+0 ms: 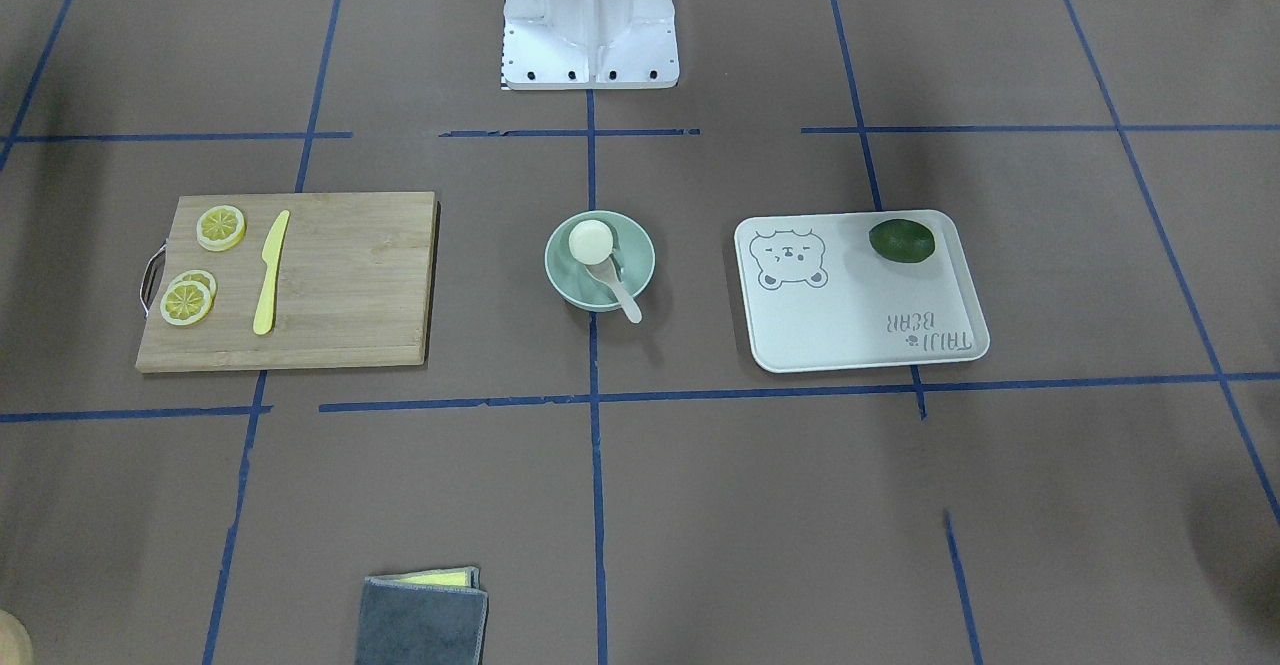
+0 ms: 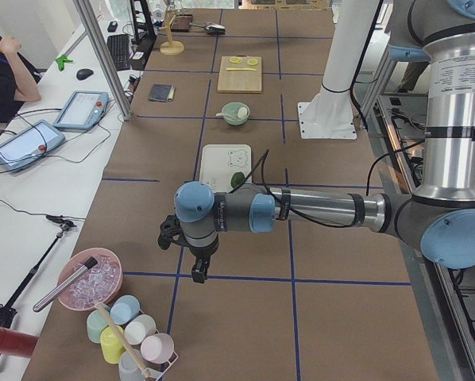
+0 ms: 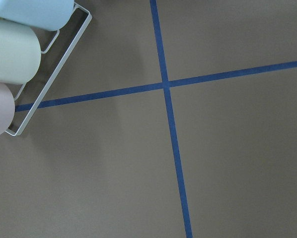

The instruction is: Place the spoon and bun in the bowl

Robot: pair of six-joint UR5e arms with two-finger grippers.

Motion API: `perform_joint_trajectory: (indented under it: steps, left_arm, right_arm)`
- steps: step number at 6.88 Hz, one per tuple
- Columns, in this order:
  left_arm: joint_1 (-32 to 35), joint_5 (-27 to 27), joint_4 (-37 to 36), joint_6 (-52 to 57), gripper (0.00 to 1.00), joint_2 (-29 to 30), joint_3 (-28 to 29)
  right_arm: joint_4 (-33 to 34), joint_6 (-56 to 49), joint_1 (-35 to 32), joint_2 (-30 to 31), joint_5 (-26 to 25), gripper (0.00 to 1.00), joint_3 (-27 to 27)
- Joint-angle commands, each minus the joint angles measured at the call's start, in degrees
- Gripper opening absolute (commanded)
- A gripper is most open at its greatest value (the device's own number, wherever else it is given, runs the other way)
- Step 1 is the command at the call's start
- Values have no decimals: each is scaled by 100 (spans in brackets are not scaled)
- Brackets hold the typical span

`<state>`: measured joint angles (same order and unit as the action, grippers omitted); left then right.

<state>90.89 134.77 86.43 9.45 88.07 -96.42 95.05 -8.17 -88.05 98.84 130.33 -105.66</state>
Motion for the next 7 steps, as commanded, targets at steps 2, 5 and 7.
perform_joint_trajectory:
  steps: [2,5,7]
  left_arm:
    - [-1,-12,31,48,100,9,-131]
    - [-10,-21,31,48,100,0,-122]
    - [-10,-13,23,57,100,0,-122]
  right_arm:
    - [-153,-36,-54,91,45,100,45]
    - [-171,-96,-54,91,116,100,99]
    - [-162,-10,-45,153,133,100,142]
